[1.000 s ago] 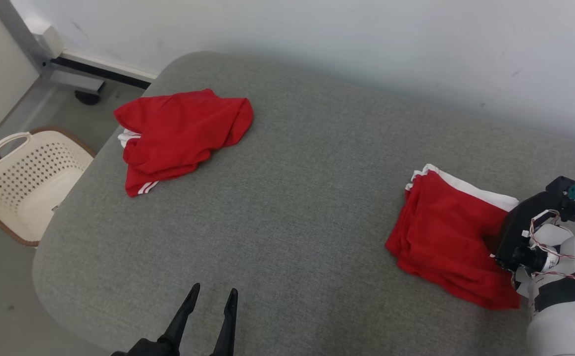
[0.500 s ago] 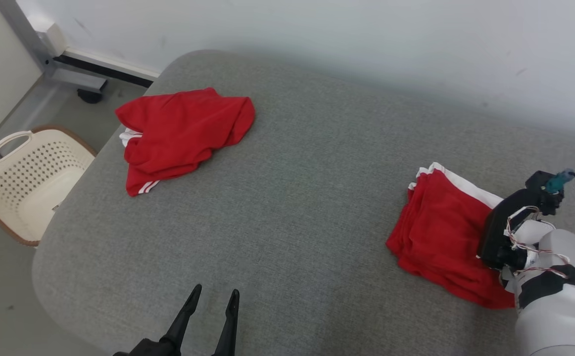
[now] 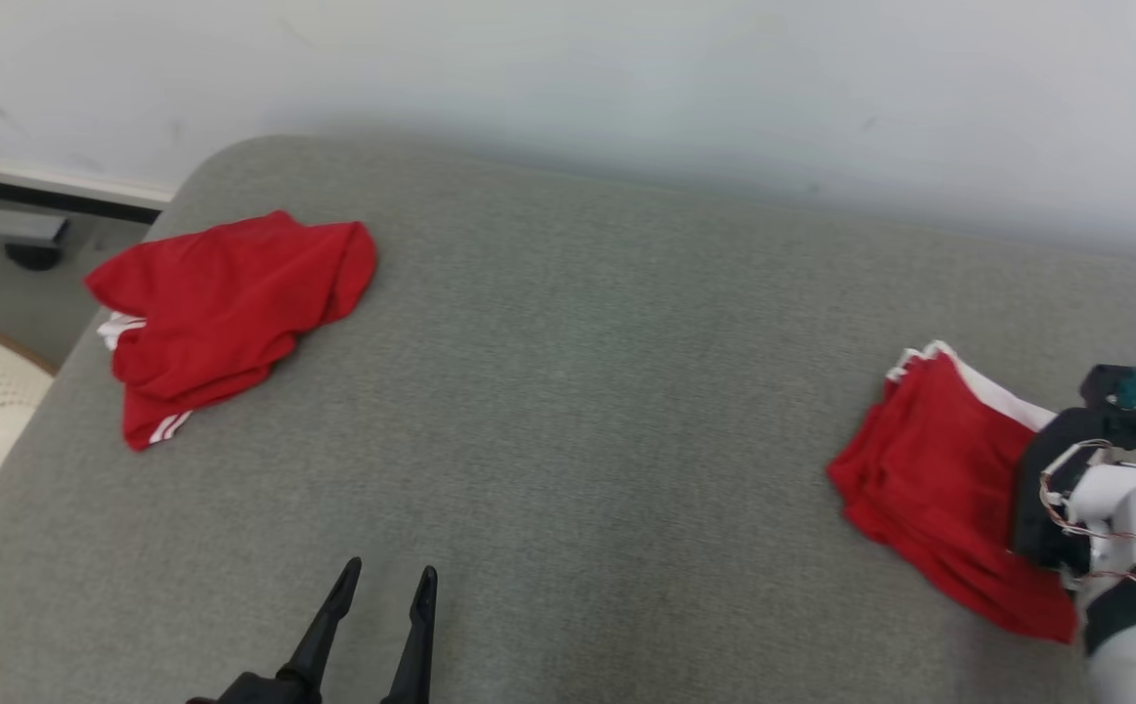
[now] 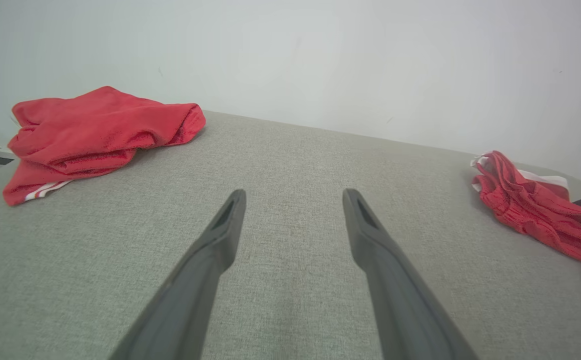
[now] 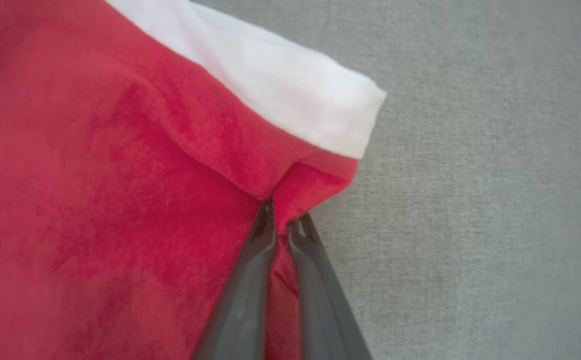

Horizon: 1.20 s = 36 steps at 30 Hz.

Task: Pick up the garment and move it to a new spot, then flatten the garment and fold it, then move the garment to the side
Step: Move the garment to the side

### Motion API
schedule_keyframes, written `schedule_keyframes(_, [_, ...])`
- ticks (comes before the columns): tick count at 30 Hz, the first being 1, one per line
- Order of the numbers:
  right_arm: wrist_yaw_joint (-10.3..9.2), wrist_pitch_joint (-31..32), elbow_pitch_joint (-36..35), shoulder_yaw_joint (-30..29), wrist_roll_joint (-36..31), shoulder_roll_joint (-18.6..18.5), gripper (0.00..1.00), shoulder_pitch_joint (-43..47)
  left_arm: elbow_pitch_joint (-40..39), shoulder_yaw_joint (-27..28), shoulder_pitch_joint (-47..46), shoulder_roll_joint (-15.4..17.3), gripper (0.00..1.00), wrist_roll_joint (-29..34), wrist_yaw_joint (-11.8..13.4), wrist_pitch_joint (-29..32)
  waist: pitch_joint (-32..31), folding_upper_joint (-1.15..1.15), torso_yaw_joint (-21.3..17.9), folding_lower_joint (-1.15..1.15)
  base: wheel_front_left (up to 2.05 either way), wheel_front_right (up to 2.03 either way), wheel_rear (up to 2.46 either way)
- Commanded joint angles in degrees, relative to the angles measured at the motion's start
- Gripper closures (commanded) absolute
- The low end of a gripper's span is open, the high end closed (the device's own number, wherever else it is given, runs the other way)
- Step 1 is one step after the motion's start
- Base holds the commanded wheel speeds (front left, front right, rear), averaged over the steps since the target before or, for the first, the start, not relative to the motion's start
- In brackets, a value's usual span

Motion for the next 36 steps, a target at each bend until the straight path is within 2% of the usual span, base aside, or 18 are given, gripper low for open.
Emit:
schedule_keyframes(1, [-0.25,0.52,0.04,1.82,1.03,-2.29,1.00,2.01,-0.53,0.30,0.21,0.39,0.00,0.01,0.09,-0.19,0.59,0.00,-3.66,0.00,0.00,0.00,0.00])
schedule_keyframes(6, [-0.22,-0.30,-2.37,10.91,5.07,-9.46,1.00,2.89,-1.88,0.88,-0.74,1.23,0.00,-0.15,0.30,-0.19,2.77,0.00,-6.81,0.00,0.00,0.00,0.00])
schedule_keyframes(7, [-0.22,-0.30,-2.37,10.91,5.07,-9.46,1.00,2.89,-1.88,0.88,-0.74,1.23,0.00,-0.15,0.30,-0.19,2.77,0.00,-6.81,0.00,0.00,0.00,0.00])
schedule_keyframes(13, [-0.21,-3.32,-6.27,22.32,9.67,-19.16,1.00,2.08,-3.72,0.26,-2.73,2.80,0.00,1.06,0.37,0.19,7.46,0.00,-9.06,0.00,0.00,0.00,0.00])
schedule_keyframes(21, [-0.21,-8.80,-7.74,34.14,11.58,-31.96,1.00,2.49,-5.61,-0.34,-2.23,3.61,0.00,1.11,0.62,0.30,10.32,0.00,-7.88,0.00,0.00,0.00,0.00])
schedule_keyframes(26, [-0.22,-11.87,-9.09,40.12,12.63,-38.17,1.00,0.97,-7.08,-0.20,-1.08,3.90,0.00,0.65,0.64,0.09,12.13,0.00,-6.80,0.00,0.00,0.00,0.00])
schedule_keyframes(30, [-0.22,-11.93,-9.19,42.95,12.51,-40.23,1.00,0.78,-7.40,-0.47,-1.07,4.07,0.00,0.75,0.67,0.03,13.11,0.00,-6.54,0.00,0.00,0.00,0.00])
schedule_keyframes(34, [-0.22,-11.38,-8.87,43.03,12.22,-41.74,1.00,0.20,-7.28,-0.46,-0.72,4.32,0.00,0.72,0.98,-0.04,13.21,0.00,-6.58,0.00,0.00,0.00,0.00])
schedule_keyframes(35, [-0.22,-11.85,-9.18,42.73,11.98,-41.60,0.83,-0.02,-7.23,-0.43,-0.73,4.36,0.00,0.71,1.06,-0.01,13.27,0.00,-6.65,0.00,0.00,0.00,0.00])
schedule_keyframes(36, [-0.22,-11.78,-9.23,42.10,12.01,-41.17,0.00,-0.19,-7.14,-0.39,-0.81,4.35,0.00,0.71,1.15,-0.02,13.27,0.00,-6.78,0.00,0.00,0.00,0.00])
